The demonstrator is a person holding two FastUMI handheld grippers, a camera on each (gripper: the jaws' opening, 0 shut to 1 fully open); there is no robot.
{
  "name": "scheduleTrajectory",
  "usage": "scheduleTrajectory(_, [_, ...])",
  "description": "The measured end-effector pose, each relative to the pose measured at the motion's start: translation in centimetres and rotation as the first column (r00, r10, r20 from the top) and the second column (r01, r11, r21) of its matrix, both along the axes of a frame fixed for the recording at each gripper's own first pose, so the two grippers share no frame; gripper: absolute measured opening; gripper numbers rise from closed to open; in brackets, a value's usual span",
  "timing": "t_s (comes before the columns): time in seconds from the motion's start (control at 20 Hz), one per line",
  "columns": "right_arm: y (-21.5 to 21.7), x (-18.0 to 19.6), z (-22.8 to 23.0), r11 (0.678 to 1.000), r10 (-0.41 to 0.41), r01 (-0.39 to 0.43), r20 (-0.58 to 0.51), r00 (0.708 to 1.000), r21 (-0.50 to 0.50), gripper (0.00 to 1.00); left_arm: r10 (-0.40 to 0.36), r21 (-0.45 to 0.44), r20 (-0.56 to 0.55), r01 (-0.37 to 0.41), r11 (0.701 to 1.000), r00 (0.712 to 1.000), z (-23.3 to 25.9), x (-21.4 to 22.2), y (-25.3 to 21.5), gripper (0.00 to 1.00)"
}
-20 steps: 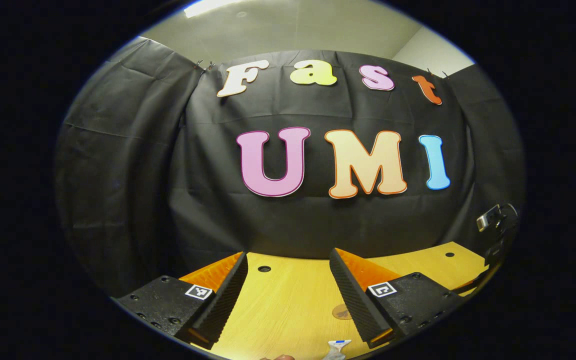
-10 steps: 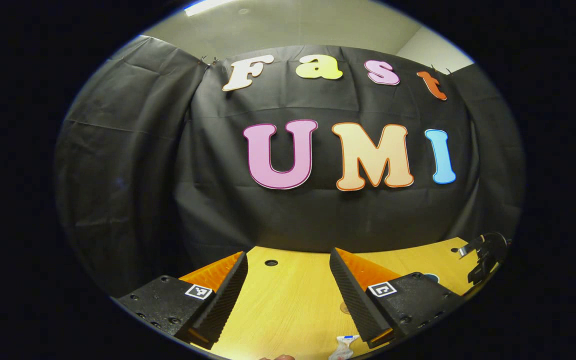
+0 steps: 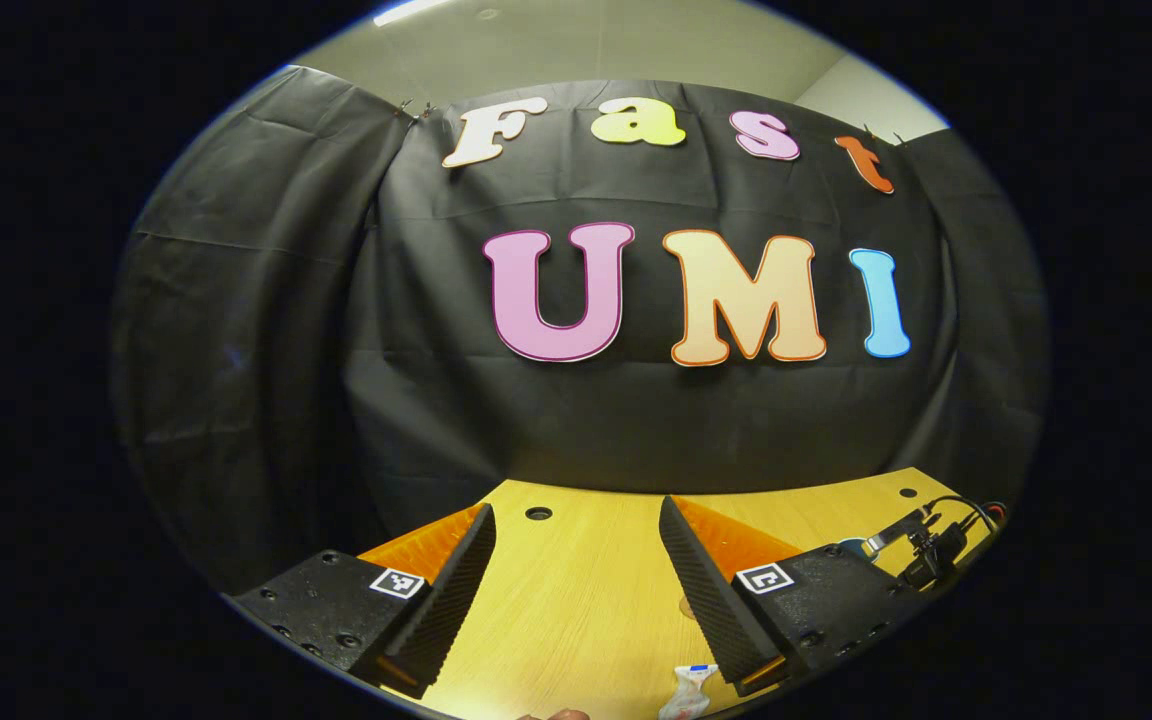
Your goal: Put the toothbrush and toothpaste on the desktop into the cup, then pick up the cup and place it on the coaster on the desktop.
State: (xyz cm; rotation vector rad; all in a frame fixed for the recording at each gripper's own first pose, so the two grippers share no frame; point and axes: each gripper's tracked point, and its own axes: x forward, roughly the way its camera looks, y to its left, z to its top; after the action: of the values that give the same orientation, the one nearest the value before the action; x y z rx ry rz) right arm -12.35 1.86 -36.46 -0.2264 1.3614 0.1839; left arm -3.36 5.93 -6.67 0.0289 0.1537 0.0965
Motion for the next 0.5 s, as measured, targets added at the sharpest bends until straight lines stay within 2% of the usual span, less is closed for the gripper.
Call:
scheduleTrajectory(0.15, [-0.1, 0.0, 0.1, 1.0, 0.013, -0.013, -0.034, 0.999, -0.008, 0.89, -0.007, -0.006, -0.012, 0.007, 1.0, 1.0, -0.5, 0.1, 0.0, 0.96])
scheduleTrajectory(0.2, [0.0, -0.1, 0.1, 1.0, 0.013, -0.014, -0.048, 0.999, -0.012, 0.79, -0.011, -0.006, -0.018, 0.011, 1.0, 1.0, -0.8, 0.2, -0.1, 0.96])
scheduleTrajectory(0.25, [0.1, -0.3, 0.0, 1.0, 0.015, -0.016, -0.062, 0.998, -0.014, 0.63, -0.015, -0.006, -0.024, 0.015, 1.0, 1.0, -1.0, 0.3, -0.1, 0.96])
scheduleTrajectory(0.3, [0.2, -0.4, -0.1, 1.0, 0.014, -0.015, -0.071, 0.997, -0.014, 0.59, -0.021, -0.008, -0.029, 0.021, 1.0, 0.999, -1.2, 0.3, -0.3, 0.96])
scheduleTrajectory(0.35, [0.4, -0.5, 0.0, 1.0, 0.016, -0.017, -0.074, 0.997, -0.008, 0.4, -0.03, -0.014, -0.034, 0.029, 0.999, 0.999, -1.4, 0.5, -0.5, 0.96])
scheduleTrajectory(0.4, [0.5, -0.5, 0.0, 1.0, 0.021, -0.022, -0.078, 0.997, -0.008, 0.27, -0.04, -0.023, -0.046, 0.038, 0.999, 0.998, -1.8, 0.6, -0.9, 0.96])
scheduleTrajectory(0.45, [0.3, -0.5, -0.1, 0.999, 0.033, -0.033, -0.069, 0.997, -0.006, 0.18, -0.05, -0.034, -0.062, 0.048, 0.998, 0.997, -2.4, 0.7, -1.2, 0.96])
scheduleTrajectory(0.5, [0.4, -0.6, 0.2, 1.0, 0.026, -0.027, -0.073, 0.997, -0.005, 0.16, -0.062, -0.045, -0.081, 0.058, 0.997, 0.995, -3.2, 0.6, -1.7, 0.97])
